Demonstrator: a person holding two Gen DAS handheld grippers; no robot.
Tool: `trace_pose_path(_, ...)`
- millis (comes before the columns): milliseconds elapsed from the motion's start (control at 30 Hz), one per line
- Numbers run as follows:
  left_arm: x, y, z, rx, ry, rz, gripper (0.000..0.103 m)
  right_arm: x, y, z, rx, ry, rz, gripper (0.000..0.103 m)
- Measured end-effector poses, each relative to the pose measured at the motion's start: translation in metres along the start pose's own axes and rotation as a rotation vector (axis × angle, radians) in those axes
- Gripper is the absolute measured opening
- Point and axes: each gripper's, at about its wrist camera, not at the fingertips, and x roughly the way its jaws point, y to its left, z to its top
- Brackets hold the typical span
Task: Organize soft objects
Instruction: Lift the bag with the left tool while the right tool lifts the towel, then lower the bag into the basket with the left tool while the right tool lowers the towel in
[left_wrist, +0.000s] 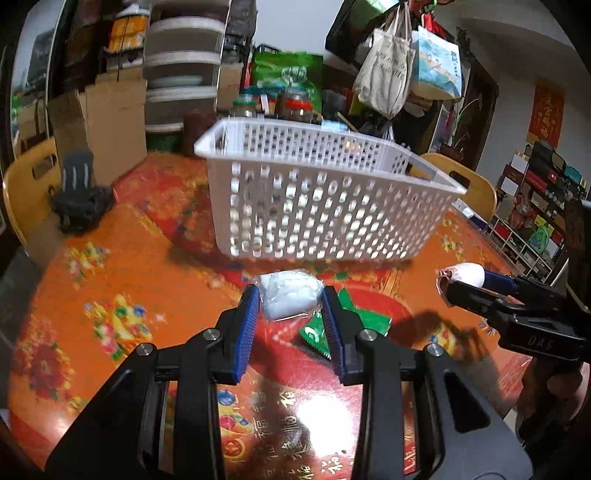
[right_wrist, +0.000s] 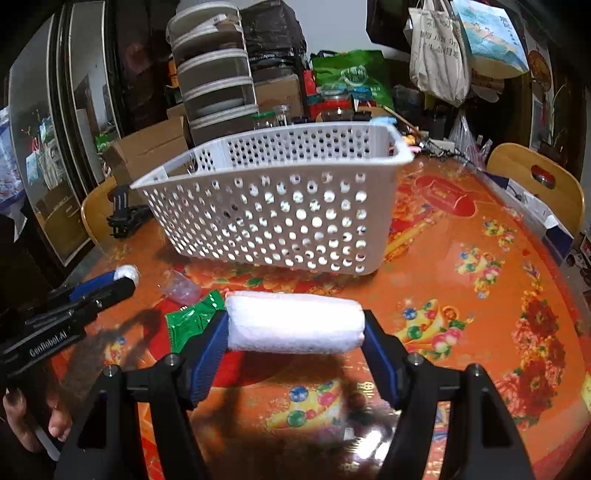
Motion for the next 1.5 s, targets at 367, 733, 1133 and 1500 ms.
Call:
trace_pose_path(367, -0.042, -0.02, 0.031, 0.054, -0.064, -0.011, 0.032, -0.038, 0.004, 0.023, -0.036, -0.079, 0.014, 0.07)
trace_pose_path(733, -0.058, -0.027, 0.069, 0.073, -0.1, -0.024, 0.032, -0.058, 0.008, 0.059, -0.074, -0.135, 0.008, 0.07)
trace_pose_path(1133, -0.043, -0.035, 0.146, 0.087, -0.08, -0.043, 0.032, -0.047, 0.01, 0.121, -0.115, -0.12, -0.013, 0.07)
trace_pose_path(1500, 0.028, -0.035, 0.199, 0.056, 0.044, -0.019, 0.032, 0.008, 0.008, 0.168, -0.123, -0.018, -0.017, 0.07)
